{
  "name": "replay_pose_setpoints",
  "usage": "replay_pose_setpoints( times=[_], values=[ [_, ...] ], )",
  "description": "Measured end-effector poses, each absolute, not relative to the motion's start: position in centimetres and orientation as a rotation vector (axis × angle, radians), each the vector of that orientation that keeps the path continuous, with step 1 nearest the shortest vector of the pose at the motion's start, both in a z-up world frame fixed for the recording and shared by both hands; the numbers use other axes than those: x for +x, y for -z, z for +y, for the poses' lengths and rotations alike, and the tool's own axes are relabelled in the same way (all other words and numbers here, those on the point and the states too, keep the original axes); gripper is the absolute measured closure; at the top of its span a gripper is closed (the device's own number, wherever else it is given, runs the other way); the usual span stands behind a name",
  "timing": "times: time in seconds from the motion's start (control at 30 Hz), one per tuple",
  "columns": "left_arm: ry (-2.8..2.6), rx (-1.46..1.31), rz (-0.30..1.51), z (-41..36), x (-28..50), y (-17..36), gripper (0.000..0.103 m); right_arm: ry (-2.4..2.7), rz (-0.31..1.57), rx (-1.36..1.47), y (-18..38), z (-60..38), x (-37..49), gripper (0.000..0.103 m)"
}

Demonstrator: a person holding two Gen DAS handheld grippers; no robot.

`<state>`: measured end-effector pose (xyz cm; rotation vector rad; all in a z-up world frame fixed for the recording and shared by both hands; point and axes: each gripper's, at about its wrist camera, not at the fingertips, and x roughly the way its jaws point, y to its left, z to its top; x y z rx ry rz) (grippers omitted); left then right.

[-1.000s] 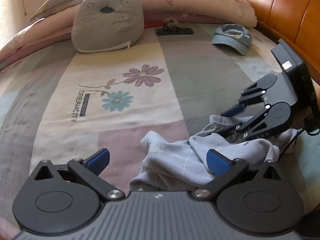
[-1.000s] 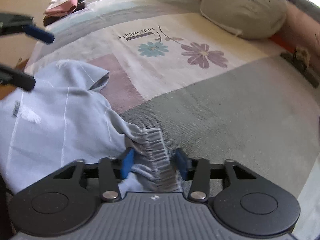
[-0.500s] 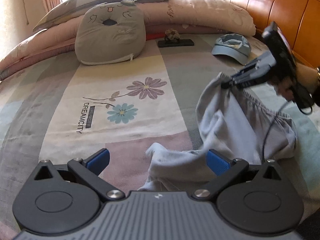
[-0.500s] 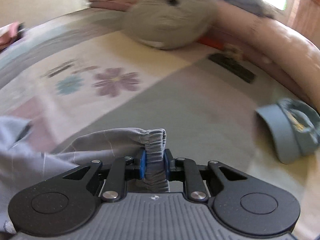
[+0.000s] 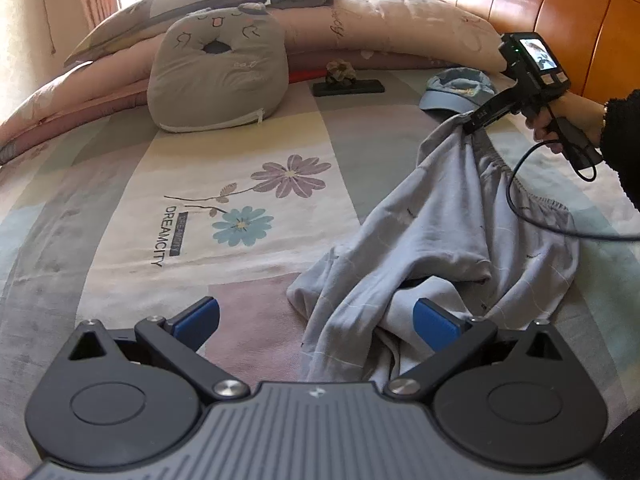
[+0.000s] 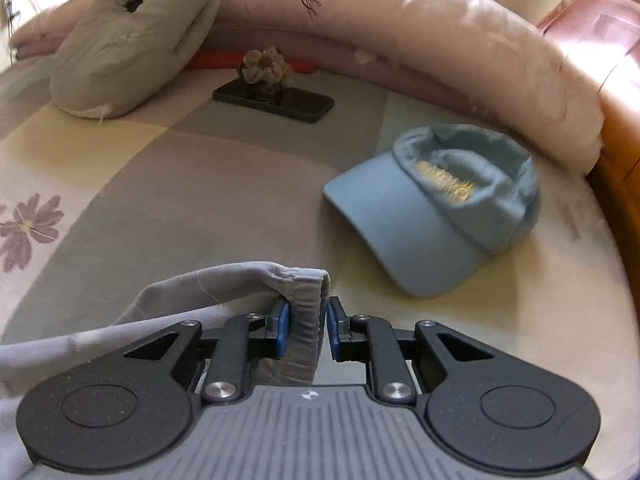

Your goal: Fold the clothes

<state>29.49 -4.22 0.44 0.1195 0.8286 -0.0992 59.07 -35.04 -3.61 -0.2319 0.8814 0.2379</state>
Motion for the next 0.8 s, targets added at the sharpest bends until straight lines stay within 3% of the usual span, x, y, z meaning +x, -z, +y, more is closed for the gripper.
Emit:
replay_pose_setpoints(
  times=[0.13, 0.27, 0.8],
  values=[
    [0.114, 0.128, 0.863, -5.0, 30.0, -0.2, 0.001, -0.293, 0.879, -0.210, 3.3, -35.0, 56.4, 0.077],
    [0.128, 0.169, 0.873, -5.9, 30.0, 0.1, 0.001, -0.372, 0.867, -0.160, 2.2, -35.2, 52.7, 0.058],
    [0.319, 0.182, 0.887, -7.9, 32.0, 1.9, 0.001, -0.281, 0.977, 0.339, 6.4, -41.7, 35.1, 0.056]
  ],
)
